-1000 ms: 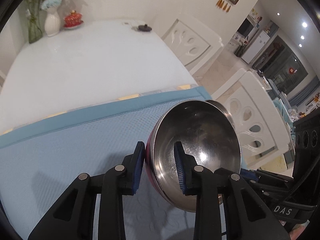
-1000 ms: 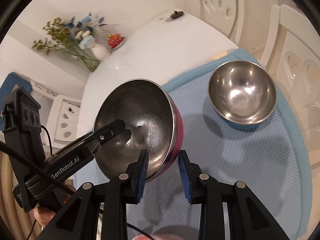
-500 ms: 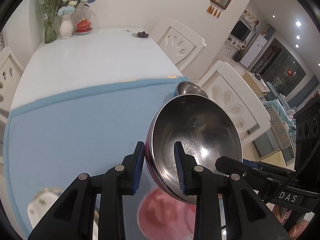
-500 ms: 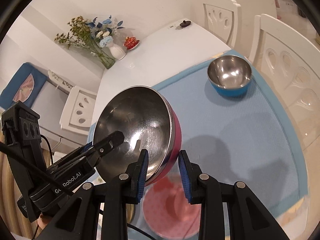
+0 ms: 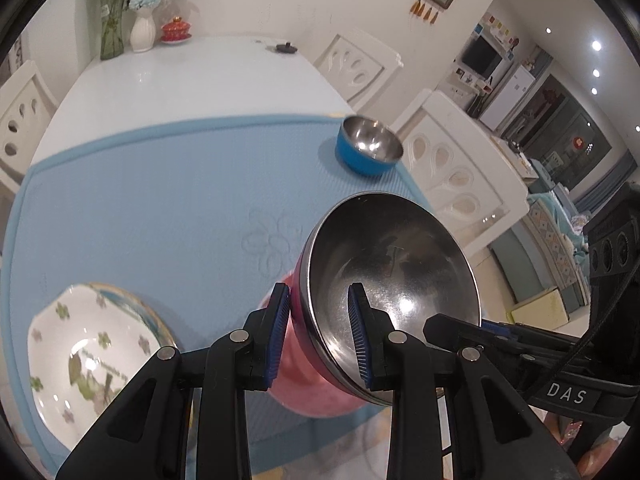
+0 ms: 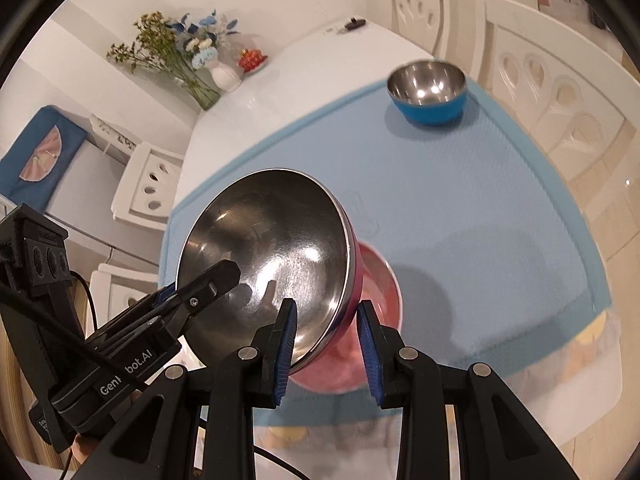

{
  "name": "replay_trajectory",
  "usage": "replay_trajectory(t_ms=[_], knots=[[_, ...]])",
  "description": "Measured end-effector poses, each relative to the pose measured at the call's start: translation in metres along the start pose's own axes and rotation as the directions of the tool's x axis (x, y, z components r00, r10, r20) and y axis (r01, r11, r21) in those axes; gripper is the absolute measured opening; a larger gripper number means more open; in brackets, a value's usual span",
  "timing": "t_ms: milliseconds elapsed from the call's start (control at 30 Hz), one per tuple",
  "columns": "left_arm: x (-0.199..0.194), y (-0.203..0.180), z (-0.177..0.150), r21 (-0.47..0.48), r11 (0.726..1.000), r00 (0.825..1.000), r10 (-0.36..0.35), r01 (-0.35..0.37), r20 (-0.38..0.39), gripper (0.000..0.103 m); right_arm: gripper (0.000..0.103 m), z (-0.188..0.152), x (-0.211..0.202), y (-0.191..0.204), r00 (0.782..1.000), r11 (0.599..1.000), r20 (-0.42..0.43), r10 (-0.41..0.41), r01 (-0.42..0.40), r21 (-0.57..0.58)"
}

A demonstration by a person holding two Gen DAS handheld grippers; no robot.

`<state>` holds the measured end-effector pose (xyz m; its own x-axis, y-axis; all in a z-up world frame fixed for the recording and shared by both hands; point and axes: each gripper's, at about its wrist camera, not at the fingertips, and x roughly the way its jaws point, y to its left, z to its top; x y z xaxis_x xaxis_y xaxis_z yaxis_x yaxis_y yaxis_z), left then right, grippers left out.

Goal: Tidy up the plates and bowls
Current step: 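Lift the magenta steel bowl and carry it over the pink bowl, then lower the magenta steel bowl into the pink bowl and open both grippers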

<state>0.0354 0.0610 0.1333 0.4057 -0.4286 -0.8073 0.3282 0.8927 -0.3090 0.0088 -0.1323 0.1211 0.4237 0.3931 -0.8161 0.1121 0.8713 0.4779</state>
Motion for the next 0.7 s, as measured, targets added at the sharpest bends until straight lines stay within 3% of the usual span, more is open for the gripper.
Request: replay_trajectory(t_ms=[367,700], knots=[[0.03,0.0,-0.035,0.031,0.999,0.997,0.047,-0.045,-0.067,0.027,0.03,-0.023,0.023,-0.013,0.997,0.999,-0.063,-0.04,0.042,0.026],[0.042,0.003,-0.045,0.057,0.996,0.992,0.069,-0.064,-0.101,0.027,0.03,-0.031,0.041,-0.018,0.993,0.997,-0.098,-0.06,0.065,0.047]])
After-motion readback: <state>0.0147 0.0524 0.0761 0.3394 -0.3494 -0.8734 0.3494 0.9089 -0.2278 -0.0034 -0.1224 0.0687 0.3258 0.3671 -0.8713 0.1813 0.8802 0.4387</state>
